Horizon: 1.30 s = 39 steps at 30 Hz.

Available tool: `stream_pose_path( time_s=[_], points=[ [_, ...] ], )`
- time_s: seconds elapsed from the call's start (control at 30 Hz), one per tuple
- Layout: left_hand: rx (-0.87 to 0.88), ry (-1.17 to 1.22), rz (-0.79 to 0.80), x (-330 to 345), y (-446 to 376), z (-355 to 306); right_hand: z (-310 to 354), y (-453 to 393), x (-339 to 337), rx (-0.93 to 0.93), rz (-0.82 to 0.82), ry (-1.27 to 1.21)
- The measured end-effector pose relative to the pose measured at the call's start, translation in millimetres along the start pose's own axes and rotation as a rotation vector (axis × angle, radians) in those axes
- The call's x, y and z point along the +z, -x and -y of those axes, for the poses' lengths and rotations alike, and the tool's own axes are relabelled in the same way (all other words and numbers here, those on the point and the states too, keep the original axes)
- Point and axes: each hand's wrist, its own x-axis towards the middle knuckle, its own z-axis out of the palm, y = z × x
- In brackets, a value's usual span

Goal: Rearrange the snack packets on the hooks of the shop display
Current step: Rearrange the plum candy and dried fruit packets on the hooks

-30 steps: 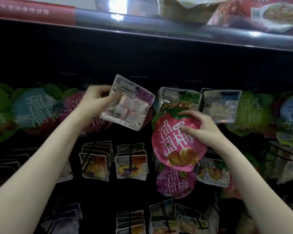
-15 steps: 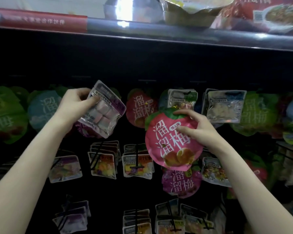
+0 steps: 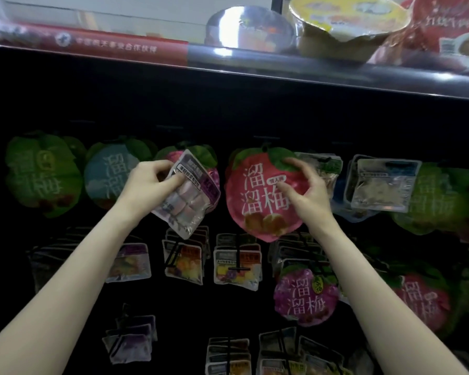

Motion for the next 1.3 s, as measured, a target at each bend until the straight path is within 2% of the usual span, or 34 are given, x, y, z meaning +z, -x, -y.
stream_pose_path(
  time_s=[0.13, 0.3, 0.43, 0.5, 0.6, 0.77, 0.87, 0.93, 1.1, 1.2, 1.3],
  points=[
    [-0.001, 0.044, 0.012, 2.4, -0.6, -3.7, -3.9, -3.3, 8.4, 0.146, 0.023, -0.026],
    [-0.009, 0.086, 0.013, -0.6, 1.4, 2.0, -1.7, -4.2, 13.7, 0.218, 0.013, -0.072],
    [-0.032, 0.102, -0.005, -6.8, 7.1, 8.8, -2.9, -24.1, 30.5, 0.146, 0.02, 0.282],
    [-0.059, 0.113, 0.006, -6.3, 11.5, 13.1, -4.4, -30.0, 40.6, 0.184, 0.107, 0.433],
    [-0.117, 0.153, 0.052, -4.5, 19.6, 23.7, -7.8, -14.5, 53.6, 0.221, 0.212, 0.535],
    [-0.326, 0.412, 0.085, 8.3, 48.2, 53.9, -6.3, 41.6, 61.3, 0.225, 0.195, 0.464],
    [-0.475, 0.572, 0.084, 20.5, 68.9, 71.2, 0.5, 52.0, 70.1, 0.428, 0.395, 0.179],
    [-0.539, 0.606, 0.14, 25.0, 79.5, 78.7, 2.9, 55.8, 80.2, 0.538, 0.513, 0.014],
    [-0.592, 0.787, 0.238, 21.3, 98.4, 95.0, -3.2, 82.1, 112.4, 0.42, 0.568, -0.111],
    [-0.65, 0.696, 0.286, 15.4, 116.5, 115.0, -11.2, 101.7, 131.0, 0.31, 0.597, -0.095],
    [-0.742, 0.453, 0.272, 13.4, 147.0, 144.9, -23.9, 132.8, 146.8, 0.262, 0.761, 0.057]
  ],
)
